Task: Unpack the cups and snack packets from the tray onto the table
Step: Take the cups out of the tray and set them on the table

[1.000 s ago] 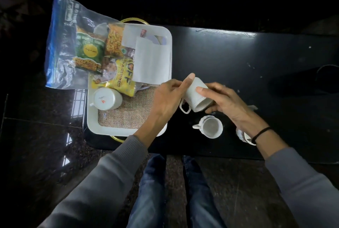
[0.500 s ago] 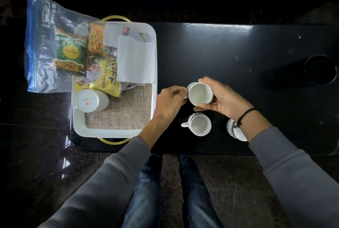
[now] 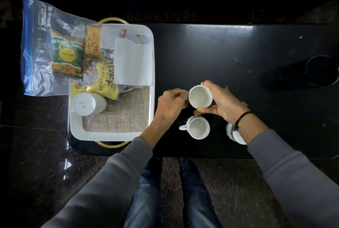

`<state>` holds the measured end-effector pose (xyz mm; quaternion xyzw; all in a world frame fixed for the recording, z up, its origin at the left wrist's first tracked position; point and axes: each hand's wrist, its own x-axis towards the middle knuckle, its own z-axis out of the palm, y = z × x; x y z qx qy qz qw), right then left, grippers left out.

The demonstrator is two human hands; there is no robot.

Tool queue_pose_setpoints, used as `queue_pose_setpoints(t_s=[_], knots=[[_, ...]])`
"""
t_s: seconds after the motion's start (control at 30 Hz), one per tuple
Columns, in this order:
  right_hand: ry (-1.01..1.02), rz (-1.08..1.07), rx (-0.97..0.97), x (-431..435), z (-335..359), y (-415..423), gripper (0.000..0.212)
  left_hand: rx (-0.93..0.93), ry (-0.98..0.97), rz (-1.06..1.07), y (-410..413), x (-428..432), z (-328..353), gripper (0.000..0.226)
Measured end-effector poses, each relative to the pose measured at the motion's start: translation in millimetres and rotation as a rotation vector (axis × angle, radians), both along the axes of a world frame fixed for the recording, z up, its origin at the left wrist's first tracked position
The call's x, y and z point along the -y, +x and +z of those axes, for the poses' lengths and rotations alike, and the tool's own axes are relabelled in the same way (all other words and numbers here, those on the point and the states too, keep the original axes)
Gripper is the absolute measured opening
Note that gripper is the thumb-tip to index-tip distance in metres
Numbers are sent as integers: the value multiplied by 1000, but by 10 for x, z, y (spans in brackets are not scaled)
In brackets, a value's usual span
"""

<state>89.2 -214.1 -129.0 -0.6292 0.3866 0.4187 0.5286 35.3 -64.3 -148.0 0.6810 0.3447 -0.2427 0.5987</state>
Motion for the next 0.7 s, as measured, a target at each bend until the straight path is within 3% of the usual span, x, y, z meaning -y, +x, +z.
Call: queue_pose_setpoints(t_s=[0.17,0.27,0.37,0.47,0.7], knots=[[-186,110,54,-12,25,22,52,-4,21,-35,5,18,30,26],[-365,348,131,10,81,36,49,4,83,-97,0,15,75,25],[-543,572,253,6,161,24,63,51,176,-153,-9,-1,157,25],[-770,785,417,-54,240,13,58,115,238,-198,-10,-37,255,25],[-740,850,576,-503,365,7,41,217,395,-264,-32,-361,498,23]])
